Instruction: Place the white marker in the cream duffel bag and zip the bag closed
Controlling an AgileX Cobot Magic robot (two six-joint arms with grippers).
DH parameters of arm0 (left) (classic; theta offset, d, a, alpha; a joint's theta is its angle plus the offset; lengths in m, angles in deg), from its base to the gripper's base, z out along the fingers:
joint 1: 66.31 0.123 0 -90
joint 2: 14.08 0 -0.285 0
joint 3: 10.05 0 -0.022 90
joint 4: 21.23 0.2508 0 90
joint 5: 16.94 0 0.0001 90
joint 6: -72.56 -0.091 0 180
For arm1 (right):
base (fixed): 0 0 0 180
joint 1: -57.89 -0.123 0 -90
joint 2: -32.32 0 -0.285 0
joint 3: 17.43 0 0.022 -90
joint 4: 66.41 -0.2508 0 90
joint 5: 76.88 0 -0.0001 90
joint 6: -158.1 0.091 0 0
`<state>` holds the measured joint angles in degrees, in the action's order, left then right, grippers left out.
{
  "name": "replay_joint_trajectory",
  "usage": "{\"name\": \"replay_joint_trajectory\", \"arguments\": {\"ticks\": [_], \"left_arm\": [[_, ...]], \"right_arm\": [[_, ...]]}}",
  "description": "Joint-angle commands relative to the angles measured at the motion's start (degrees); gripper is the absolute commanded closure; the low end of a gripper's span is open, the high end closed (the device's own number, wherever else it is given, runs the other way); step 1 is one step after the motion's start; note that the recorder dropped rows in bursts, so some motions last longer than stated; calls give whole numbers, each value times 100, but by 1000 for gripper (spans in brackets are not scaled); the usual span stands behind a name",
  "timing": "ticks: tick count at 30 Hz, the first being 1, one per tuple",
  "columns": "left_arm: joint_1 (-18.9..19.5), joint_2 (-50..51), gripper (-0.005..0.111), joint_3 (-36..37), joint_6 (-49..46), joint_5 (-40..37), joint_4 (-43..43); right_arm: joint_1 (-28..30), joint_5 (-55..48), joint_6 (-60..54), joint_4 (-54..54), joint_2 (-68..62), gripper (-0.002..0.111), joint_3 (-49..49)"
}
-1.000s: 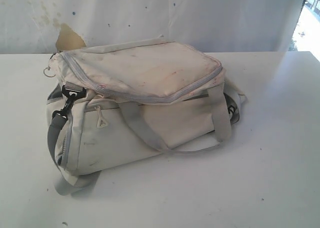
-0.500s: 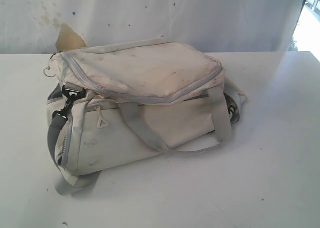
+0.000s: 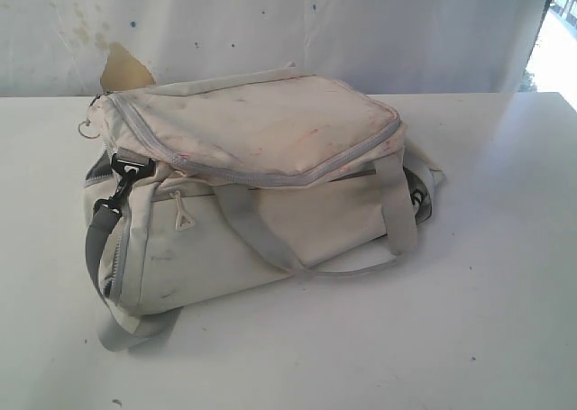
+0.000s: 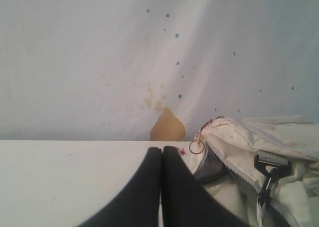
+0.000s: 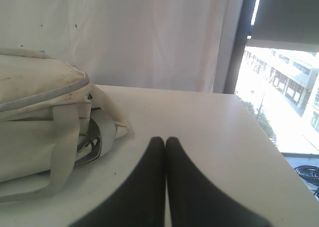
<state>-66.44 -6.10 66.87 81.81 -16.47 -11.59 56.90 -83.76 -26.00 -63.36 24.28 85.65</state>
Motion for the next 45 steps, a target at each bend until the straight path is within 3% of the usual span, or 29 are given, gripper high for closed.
{"name": "replay_joint_trajectory", "arguments": {"ticks": [1, 27, 33, 45], "left_arm": [[13, -19, 107, 29, 61, -166, 22], [13, -19, 107, 29, 109, -182, 22], [13, -19, 107, 29, -512, -182, -507], [13, -19, 107, 29, -797, -182, -824]], "right_arm": [[32, 14, -23, -9, 25, 108, -29], [32, 14, -23, -9, 25, 108, -29], [32, 14, -23, -9, 25, 108, -29], [32, 14, -23, -9, 25, 108, -29]]}}
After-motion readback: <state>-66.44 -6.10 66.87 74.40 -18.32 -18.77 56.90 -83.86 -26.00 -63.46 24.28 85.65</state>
